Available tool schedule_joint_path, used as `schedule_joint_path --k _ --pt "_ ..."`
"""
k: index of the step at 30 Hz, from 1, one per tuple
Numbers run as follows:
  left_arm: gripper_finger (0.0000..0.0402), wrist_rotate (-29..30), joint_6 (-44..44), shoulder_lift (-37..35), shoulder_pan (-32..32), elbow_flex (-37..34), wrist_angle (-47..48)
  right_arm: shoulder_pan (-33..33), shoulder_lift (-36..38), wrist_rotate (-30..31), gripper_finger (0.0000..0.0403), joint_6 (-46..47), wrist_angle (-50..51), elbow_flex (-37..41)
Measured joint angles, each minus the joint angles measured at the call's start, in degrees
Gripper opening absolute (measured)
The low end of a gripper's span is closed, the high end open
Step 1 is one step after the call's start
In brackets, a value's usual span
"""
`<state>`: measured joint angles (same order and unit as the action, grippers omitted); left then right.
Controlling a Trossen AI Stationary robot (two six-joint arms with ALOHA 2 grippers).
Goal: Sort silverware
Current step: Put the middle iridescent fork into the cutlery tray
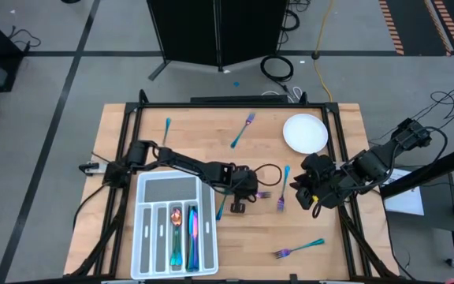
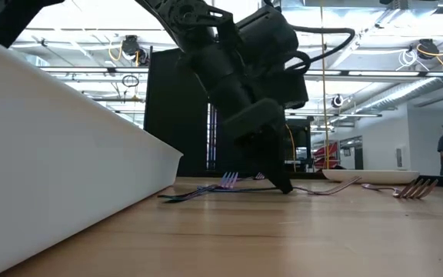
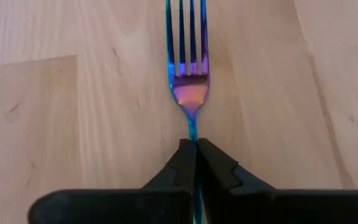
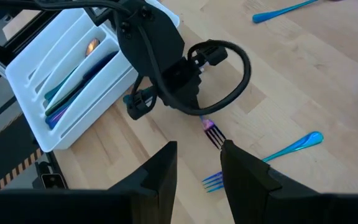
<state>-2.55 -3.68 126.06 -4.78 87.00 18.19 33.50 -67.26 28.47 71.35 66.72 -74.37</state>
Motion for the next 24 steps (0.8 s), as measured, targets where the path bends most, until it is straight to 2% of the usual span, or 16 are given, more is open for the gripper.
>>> schedule_joint_path --k 11,15,19,24 --pt "0.0003 -0.4 12.2 0.0 0.0 -0.2 -12.4 0.0 0.0 -0.4 0.0109 0.6 -0.6 0.0" --pt "0.0002 -0.3 15.0 -1.8 0.2 -0.1 -14.0 0.0 0.0 -1.8 0.0109 0.6 -0.5 0.0" --pt "0.0002 -0.3 18.3 -5.0 0.7 -0.1 -12.2 0.0 0.4 -1.8 0.0109 0.6 -0.5 0.0" --pt "0.0002 3.1 24.4 -9.9 1.8 -0.1 -6.0 0.0 1.8 -1.6 0.0109 -0.4 -0.5 0.0"
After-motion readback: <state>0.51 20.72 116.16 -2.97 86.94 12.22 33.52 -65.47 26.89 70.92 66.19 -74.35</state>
